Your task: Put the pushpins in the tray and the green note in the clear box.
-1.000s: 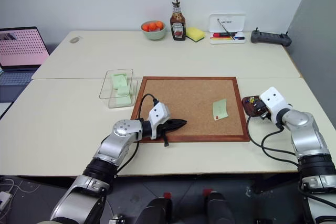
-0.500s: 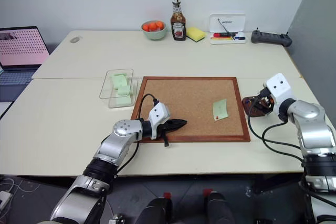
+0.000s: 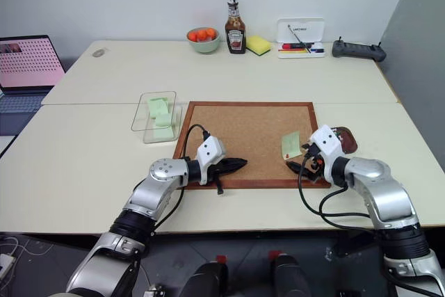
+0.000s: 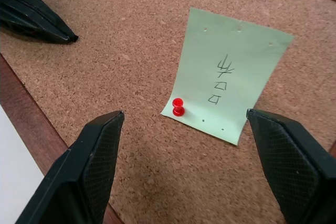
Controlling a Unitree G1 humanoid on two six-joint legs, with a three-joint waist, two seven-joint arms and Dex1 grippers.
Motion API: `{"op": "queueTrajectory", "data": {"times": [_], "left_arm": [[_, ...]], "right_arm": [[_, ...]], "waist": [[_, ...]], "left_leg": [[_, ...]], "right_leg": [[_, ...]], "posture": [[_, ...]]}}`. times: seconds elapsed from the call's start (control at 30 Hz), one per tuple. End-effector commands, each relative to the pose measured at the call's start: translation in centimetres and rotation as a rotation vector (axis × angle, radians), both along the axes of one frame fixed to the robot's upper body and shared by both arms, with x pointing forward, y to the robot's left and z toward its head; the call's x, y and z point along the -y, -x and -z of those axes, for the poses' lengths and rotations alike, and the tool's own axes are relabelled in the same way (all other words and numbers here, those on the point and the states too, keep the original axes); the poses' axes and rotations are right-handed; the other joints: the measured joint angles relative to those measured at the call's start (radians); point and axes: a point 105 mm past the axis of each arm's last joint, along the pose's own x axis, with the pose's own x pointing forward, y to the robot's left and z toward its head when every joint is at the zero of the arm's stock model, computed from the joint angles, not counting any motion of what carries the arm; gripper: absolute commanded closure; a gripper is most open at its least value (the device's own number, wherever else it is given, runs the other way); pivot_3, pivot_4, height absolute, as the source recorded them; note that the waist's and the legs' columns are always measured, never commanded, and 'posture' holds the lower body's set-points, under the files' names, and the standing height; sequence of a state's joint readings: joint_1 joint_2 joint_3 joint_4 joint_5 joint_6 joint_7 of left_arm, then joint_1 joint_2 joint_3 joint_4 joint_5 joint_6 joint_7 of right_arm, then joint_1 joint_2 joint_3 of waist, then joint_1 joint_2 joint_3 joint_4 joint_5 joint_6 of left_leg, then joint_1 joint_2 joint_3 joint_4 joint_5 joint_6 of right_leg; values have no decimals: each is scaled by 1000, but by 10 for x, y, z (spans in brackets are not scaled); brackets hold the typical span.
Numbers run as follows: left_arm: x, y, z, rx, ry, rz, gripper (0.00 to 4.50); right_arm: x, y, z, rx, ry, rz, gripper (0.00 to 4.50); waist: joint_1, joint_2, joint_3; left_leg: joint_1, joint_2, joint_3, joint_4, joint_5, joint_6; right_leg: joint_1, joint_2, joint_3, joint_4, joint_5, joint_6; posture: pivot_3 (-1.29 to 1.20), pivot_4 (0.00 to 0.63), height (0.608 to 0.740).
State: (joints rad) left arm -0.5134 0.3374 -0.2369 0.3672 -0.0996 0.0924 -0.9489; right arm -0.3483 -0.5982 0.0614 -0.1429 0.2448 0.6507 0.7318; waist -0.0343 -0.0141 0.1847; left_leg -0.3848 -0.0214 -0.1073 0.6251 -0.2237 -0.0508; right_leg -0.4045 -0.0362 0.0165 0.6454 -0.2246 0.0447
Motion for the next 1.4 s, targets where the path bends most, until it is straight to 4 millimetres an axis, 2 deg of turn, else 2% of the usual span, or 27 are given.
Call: {"op": "queueTrajectory", "data": {"times": [0.03,0.07,0.2,0.47,0.67,0.73,0.9,1.07,1.23,1.4], "left_arm": [[-7,9,28,-89,-73,-4,4500],[-7,9,28,-88,-72,-4,4500],[-7,9,29,-89,-72,-4,4500],[-7,9,29,-89,-74,-6,4500],[-8,11,29,-91,-75,-5,4500],[-8,11,29,-91,-75,-4,4500],[-8,11,30,-90,-76,-3,4500],[-8,11,30,-90,-77,-4,4500],[-8,11,30,-91,-77,-6,4500],[-6,2,23,-63,-47,-49,4500]], "right_arm": [[-6,-10,-10,60,2,3,535],[-7,-10,-9,61,2,4,535],[-11,-14,-5,61,1,4,1174],[-11,-18,0,61,13,4,2772],[-12,-17,0,60,10,-2,4185],[-12,-17,0,59,11,-5,4436],[-13,-13,-4,68,9,-27,4494],[-24,-4,-26,142,-11,-115,4494],[-29,-4,-49,253,32,-165,4494],[-32,-4,-56,299,87,-208,4494]], "waist": [[0,0,0],[0,0,0],[1,0,0],[0,0,0],[0,0,0],[0,0,0],[0,0,0],[1,0,0],[-1,0,0],[1,0,0]], "left_leg": [[0,0,0,0,0,0],[0,0,0,0,0,0],[0,0,0,0,0,0],[0,0,0,0,0,0],[0,0,0,0,0,0],[0,0,0,0,0,0],[0,0,0,0,0,0],[0,0,0,0,0,0],[-1,0,0,-1,0,0],[0,0,0,0,0,0]], "right_leg": [[0,0,0,0,0,0],[0,0,0,0,0,0],[0,0,0,0,0,0],[0,0,0,0,0,0],[0,0,0,0,0,0],[0,0,0,0,0,0],[0,0,0,0,0,0],[0,0,0,0,0,0],[-1,0,0,0,0,0],[0,0,0,-1,0,0]], "posture": [[0,150,740],[0,150,740],[0,150,740],[0,150,740],[0,150,740],[0,150,740],[0,150,740],[0,150,740],[0,150,740],[0,150,740]]}}
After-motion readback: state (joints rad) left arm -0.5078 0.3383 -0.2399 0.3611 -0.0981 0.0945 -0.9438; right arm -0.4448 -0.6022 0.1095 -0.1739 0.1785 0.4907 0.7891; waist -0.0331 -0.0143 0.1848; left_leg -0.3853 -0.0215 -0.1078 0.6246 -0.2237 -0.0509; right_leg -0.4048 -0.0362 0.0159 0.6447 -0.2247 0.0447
